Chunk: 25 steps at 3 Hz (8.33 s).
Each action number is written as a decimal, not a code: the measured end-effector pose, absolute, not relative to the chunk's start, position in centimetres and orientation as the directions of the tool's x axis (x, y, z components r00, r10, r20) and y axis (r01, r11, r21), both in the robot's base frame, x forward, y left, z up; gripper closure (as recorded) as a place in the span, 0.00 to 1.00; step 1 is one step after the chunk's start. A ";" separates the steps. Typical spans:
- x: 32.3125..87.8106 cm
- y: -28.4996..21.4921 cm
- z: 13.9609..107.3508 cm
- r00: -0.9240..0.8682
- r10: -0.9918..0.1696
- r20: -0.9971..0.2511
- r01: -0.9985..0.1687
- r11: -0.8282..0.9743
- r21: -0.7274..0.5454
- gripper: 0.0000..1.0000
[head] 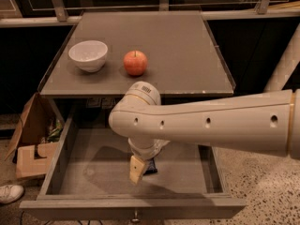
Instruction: Pick rxbar blueberry from top drawer and place on counter
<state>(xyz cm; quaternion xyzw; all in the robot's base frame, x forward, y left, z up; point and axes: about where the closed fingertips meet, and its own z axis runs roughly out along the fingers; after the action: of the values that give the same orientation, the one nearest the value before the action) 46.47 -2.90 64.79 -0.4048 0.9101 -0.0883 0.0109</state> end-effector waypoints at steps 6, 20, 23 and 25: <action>46.2 -1.2 61.4 -0.823 -0.567 0.039 -0.566 0.810 -0.152 0.00; 50.8 -2.6 58.2 -0.911 -0.399 0.103 -0.410 0.904 -0.120 1.00; 49.3 -3.5 63.2 -0.913 -0.405 0.042 -0.407 0.906 -0.115 1.00; 47.9 -5.2 69.1 -0.899 -0.438 -0.015 -0.433 0.894 -0.119 1.00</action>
Offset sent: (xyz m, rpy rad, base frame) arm 0.0023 -0.0014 -0.0112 -0.0179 0.0186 -0.0519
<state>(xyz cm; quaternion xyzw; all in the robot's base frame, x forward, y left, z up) 47.93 -5.19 69.06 -0.2237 0.9728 -0.0564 0.0205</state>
